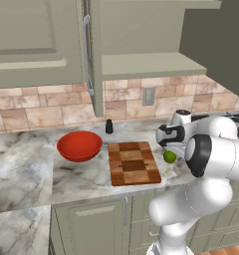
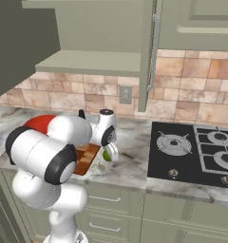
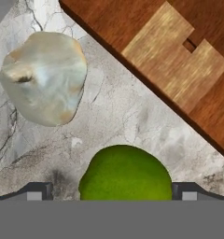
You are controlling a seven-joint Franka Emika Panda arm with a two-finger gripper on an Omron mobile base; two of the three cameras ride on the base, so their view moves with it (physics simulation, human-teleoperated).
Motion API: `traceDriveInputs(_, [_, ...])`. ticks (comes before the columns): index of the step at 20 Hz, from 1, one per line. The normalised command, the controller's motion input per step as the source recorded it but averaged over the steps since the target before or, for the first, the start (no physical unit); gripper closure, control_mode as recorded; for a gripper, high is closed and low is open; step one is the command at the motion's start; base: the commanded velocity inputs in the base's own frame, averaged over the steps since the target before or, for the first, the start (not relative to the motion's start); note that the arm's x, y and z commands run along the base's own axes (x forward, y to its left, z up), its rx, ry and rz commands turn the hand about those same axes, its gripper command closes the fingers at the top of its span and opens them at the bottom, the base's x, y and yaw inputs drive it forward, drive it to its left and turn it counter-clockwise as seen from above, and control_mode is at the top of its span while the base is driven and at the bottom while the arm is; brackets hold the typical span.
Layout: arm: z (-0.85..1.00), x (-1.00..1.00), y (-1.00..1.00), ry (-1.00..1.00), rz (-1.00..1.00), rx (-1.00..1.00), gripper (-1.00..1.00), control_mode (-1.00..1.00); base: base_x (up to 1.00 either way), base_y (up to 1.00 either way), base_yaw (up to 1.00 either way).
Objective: Open the cabinet. Place the bowl and condiment on the counter. Then place the lime and garlic on the cutting board.
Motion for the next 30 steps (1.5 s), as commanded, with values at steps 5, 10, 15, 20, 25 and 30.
traceDriveInputs(5, [-0.2,-0.03,0.12,-0.01,0.0,0.0,-1.0,-1.0,0.0,0.0,0.0])
traceDriveInputs(10, [-0.25,0.02,0.1,-0.02,0.0,0.0,1.0,-1.0,0.0,0.0,0.0])
traceDriveInputs(15, [-0.07,0.08,0.0,-0.02,0.0,0.0,1.0,-1.0,0.0,0.0,0.0])
traceDriveInputs(20, [0.04,-0.01,0.0,0.0,0.0,0.0,1.0,-1.0,0.0,0.0,0.0])
traceDriveInputs(25, [0.19,-0.12,0.0,0.0,0.0,0.0,1.0,-1.0,0.0,0.0,0.0])
traceDriveInputs(30, [0.27,-0.14,0.02,0.0,0.0,0.0,1.0,-1.0,0.0,0.0,0.0])
